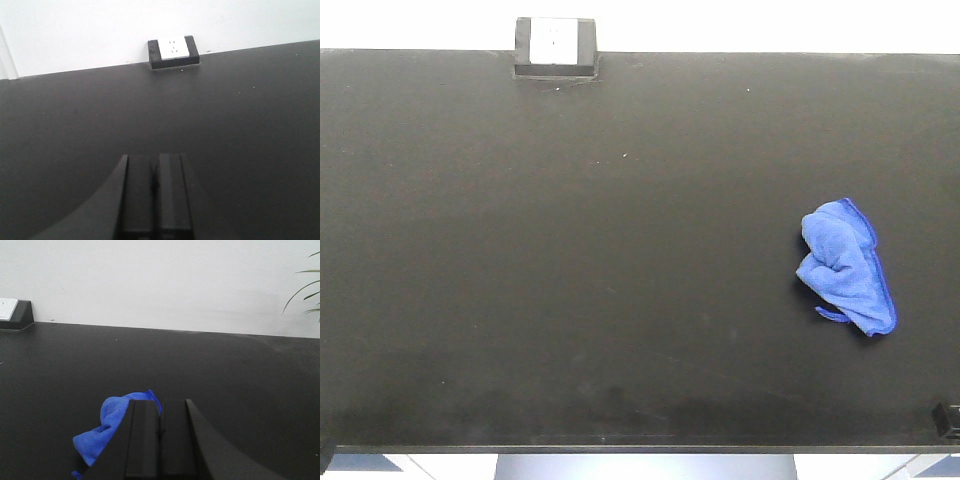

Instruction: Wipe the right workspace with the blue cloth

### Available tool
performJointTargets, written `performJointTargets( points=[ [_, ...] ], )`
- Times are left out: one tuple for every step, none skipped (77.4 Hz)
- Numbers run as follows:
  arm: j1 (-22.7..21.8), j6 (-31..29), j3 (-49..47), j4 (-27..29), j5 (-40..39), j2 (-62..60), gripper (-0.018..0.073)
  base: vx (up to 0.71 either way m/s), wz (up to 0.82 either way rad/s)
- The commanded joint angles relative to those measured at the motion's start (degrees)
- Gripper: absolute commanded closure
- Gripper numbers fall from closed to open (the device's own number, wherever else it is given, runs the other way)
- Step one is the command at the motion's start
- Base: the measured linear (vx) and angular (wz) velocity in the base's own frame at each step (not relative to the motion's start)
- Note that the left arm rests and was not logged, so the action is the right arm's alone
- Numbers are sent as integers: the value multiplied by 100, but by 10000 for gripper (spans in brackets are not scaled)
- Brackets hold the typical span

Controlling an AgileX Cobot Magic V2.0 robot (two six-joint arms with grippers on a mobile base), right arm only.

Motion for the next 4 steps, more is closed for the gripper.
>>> performJointTargets(
  points=[
    [-27, -7, 80, -58, -448, -24, 567, 0, 0],
    [-27, -7, 80, -58, -448, -24, 567, 0, 0],
    [-27, -7, 80, -58, -448, -24, 567, 0, 0],
    [-27, -7, 80, -58, -448, -24, 567, 0, 0]
  ],
)
